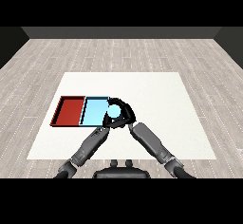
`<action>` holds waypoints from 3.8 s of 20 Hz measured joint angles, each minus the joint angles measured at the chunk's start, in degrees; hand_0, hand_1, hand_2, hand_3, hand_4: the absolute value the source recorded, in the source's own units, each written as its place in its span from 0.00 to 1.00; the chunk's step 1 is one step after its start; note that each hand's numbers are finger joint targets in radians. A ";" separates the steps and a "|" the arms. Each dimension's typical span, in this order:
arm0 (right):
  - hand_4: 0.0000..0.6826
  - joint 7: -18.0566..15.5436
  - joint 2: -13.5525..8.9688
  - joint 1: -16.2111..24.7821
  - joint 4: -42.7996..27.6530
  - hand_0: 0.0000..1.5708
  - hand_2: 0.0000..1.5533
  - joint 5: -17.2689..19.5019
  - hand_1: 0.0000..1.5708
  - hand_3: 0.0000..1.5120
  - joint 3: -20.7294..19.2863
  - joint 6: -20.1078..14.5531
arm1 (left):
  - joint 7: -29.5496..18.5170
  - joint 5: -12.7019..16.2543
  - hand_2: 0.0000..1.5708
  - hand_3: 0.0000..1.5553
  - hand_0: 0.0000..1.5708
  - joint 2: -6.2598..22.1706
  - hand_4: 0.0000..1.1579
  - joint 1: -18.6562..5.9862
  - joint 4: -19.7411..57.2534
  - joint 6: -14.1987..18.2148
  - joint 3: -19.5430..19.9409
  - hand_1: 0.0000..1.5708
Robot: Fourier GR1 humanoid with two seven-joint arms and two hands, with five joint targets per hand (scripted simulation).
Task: Pick the blue can and put it in the blue box
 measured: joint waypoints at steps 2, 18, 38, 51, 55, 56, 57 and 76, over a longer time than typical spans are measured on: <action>0.00 1.18 0.07 -0.64 -0.96 0.00 0.00 -0.07 0.00 0.00 0.09 -0.89 | 0.16 0.06 0.98 0.95 1.00 0.12 0.98 -0.28 -0.23 -0.41 0.42 1.00; 0.00 3.51 -0.99 7.65 -9.59 0.00 0.00 2.38 0.00 0.00 -6.47 5.89 | -0.63 -3.69 1.00 0.97 1.00 -0.17 0.97 0.68 1.57 1.58 1.38 1.00; 0.00 3.06 -11.41 26.79 -30.54 0.00 0.00 -3.75 0.00 0.00 -24.05 11.57 | 5.02 -7.81 1.00 0.96 1.00 8.79 0.96 -3.04 9.01 -1.83 13.22 1.00; 0.00 2.70 -10.23 26.72 -26.73 0.00 0.00 -2.84 0.00 0.00 -26.67 11.44 | 11.58 -9.93 0.98 0.91 1.00 14.81 0.83 -14.37 36.00 -3.61 20.75 1.00; 0.00 1.43 -9.37 25.35 -22.38 0.00 0.00 -3.21 0.00 0.00 -27.70 12.23 | 14.84 -12.39 0.93 0.76 1.00 13.87 0.81 -17.67 43.24 -2.72 19.95 1.00; 0.00 0.90 -9.10 24.34 -20.61 0.00 0.00 -3.02 0.00 0.00 -27.85 12.44 | 15.77 -12.88 0.89 0.73 0.97 13.76 0.78 -18.39 44.73 -2.83 19.79 0.97; 0.00 0.81 -9.38 24.44 -20.26 0.00 0.00 -3.26 0.00 0.00 -28.37 12.83 | 16.02 -13.44 0.83 0.64 0.88 13.70 0.76 -18.63 46.12 -3.03 19.55 0.88; 0.00 -1.86 -8.11 25.06 -17.51 0.00 0.00 -4.02 0.00 0.00 -29.71 16.29 | 19.07 -17.02 0.00 0.00 0.00 9.35 0.00 -20.74 51.99 0.28 19.13 0.00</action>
